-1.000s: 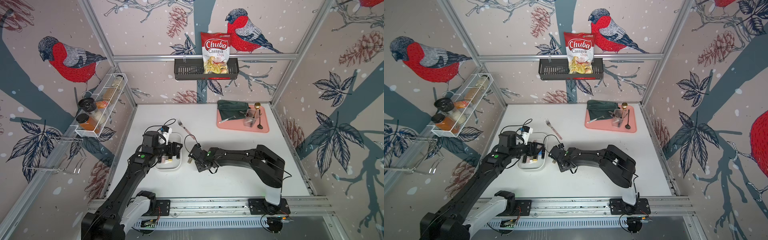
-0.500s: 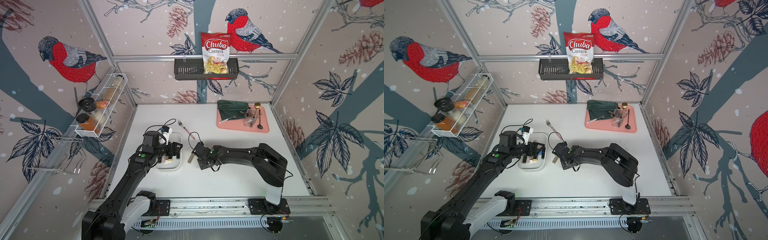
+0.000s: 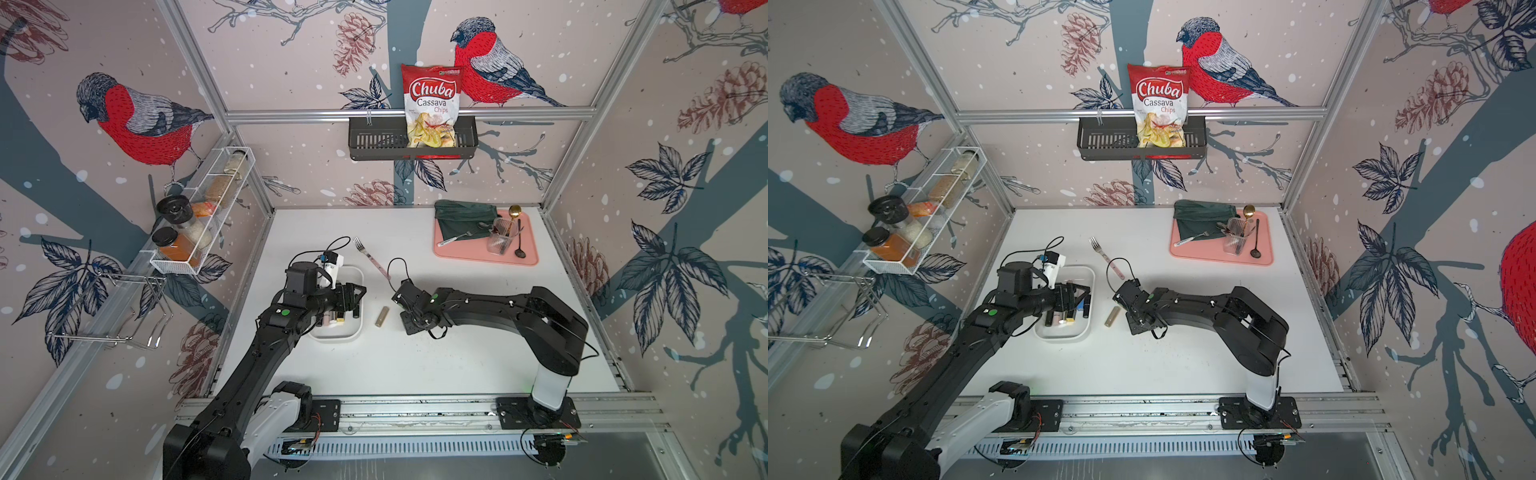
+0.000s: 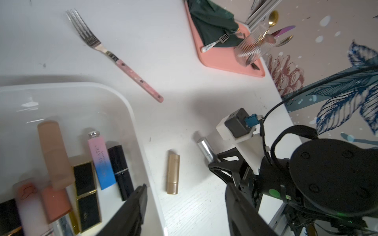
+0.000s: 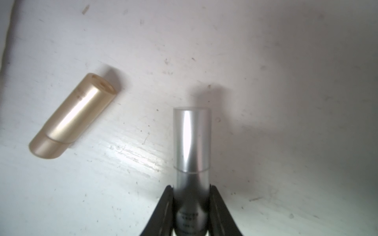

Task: Put the lipstick into the storage box
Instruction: Pick up the lipstick at the center of the board, then place the lipstick in the storage box.

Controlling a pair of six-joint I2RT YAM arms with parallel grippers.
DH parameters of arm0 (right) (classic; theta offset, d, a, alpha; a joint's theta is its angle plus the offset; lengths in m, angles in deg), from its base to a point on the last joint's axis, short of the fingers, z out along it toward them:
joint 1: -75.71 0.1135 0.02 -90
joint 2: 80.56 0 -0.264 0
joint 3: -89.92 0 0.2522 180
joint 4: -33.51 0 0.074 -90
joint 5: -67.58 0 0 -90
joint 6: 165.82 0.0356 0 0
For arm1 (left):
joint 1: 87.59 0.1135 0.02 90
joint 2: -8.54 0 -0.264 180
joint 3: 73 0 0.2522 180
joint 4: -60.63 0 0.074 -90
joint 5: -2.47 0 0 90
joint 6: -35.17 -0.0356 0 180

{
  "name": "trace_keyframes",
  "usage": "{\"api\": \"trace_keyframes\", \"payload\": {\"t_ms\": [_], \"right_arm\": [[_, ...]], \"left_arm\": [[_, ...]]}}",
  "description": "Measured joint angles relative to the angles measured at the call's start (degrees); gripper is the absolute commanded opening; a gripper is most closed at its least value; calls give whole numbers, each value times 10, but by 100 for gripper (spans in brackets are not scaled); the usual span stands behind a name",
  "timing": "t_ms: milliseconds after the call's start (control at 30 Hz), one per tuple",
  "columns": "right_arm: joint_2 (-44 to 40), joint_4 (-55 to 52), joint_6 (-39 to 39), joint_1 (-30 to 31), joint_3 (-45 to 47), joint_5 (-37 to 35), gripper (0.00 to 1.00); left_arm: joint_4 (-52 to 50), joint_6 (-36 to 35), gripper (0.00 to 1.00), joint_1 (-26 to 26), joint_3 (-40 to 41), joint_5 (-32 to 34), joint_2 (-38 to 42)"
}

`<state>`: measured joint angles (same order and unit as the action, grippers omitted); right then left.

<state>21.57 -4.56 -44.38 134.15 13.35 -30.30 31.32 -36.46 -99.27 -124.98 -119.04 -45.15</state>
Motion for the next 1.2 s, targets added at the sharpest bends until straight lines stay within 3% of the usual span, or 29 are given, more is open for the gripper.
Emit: {"api": "trace_keyframes", "payload": {"t_ms": [167,400,467,667,1067,1200], "right_arm": [[-114,82,-5,-51,84,87,24],[-274,270,23,-125,197,284,24],[-290,312,37,-132,208,327,24],[-298,403,78,-128,211,415,24],[-290,437,89,-86,182,441,24],[-282,438,89,-80,176,441,24]], "left_arm": [[127,117,65,0,53,-68,22],[391,326,65,-6,136,-148,8],[434,351,65,-23,138,-154,3],[481,369,65,-84,131,-147,-4],[469,346,64,-144,93,-103,-22],[457,337,52,-158,86,-88,-29]]}}
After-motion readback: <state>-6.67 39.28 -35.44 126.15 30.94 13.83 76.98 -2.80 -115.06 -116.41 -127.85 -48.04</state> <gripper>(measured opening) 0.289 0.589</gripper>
